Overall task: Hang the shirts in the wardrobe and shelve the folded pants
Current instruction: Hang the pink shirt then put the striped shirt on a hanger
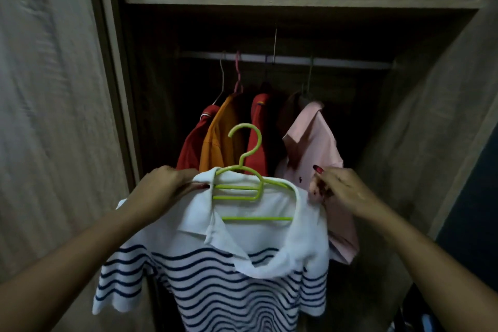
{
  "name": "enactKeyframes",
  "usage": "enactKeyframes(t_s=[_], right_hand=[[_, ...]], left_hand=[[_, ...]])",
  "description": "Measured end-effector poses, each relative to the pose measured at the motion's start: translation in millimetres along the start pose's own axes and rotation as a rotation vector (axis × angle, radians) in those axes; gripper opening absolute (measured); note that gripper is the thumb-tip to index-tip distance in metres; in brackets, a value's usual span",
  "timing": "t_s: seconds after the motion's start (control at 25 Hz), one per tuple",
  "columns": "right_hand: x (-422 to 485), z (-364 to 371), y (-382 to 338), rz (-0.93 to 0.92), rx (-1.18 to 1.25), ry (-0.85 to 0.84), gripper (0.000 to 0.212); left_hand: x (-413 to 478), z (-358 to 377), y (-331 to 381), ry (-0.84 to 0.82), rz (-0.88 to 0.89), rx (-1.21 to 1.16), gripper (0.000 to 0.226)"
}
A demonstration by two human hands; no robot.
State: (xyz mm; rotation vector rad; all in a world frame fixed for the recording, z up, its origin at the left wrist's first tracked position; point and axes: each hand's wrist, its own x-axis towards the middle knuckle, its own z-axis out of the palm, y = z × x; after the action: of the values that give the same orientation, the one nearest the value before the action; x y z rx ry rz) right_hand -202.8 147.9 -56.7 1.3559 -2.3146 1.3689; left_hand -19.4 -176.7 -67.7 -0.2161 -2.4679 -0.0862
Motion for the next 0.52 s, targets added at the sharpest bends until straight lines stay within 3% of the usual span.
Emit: enactKeyframes(t_s=[0.08,0.16,0.24,0.32,0.4,0.52], right_hand=[[5,-6,-2,-0.096,-0.153,-0.028,0.028],[9,-15,-7,-0.073,-0.160,-0.225,0.038],[11,-29,-21,0.038,-0.007,-0.440,0.039],[9,-49,-39,0.096,0.110,-0.574,0.030],[1,-69,-56,0.116,0.126,-0.560,0.017],[-21,-91,-68,0.222,0.166,-0.457,0.009]], left_hand=[[4,-2,-5,0.058,-0.010,-0.056,0.050],[11,-10,-7,0.124,0.008,-0.161,0.055],[23,-20,-1,0.108,0.045,-0.310,0.046],[39,-24,7,0.034,0.072,-0.443,0.023],[57,-16,16,-0.028,0.045,-0.603,0.021],[89,9,36,-0.123,0.085,-0.660,0.044]])
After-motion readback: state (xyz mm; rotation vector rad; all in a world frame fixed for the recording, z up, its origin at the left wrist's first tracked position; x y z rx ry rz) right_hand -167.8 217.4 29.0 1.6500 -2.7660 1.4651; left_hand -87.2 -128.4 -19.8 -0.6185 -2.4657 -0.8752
